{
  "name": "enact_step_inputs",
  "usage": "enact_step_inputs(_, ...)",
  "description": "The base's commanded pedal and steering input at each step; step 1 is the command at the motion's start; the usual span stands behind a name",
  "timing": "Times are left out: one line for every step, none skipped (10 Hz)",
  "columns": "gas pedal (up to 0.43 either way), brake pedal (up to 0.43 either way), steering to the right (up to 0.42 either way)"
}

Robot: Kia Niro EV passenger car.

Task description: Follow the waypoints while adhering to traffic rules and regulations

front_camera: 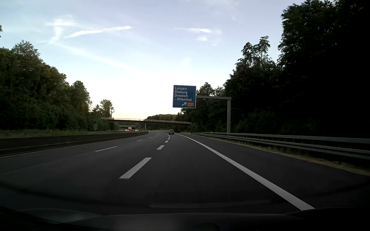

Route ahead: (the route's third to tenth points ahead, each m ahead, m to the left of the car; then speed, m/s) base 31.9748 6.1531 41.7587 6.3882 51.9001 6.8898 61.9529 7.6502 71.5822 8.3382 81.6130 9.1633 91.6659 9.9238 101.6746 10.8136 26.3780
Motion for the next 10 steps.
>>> enact_step_inputs(0.0, 0.073, -0.012)
enact_step_inputs(0.0, 0.079, -0.012)
enact_step_inputs(0.0, 0.079, -0.011)
enact_step_inputs(0.0, 0.085, -0.01)
enact_step_inputs(0.0, 0.085, -0.009)
enact_step_inputs(0.0, 0.098, -0.009)
enact_step_inputs(0.0, 0.098, -0.008)
enact_step_inputs(0.0, 0.098, -0.008)
enact_step_inputs(0.0, 0.104, -0.007)
enact_step_inputs(0.0, 0.104, -0.007)
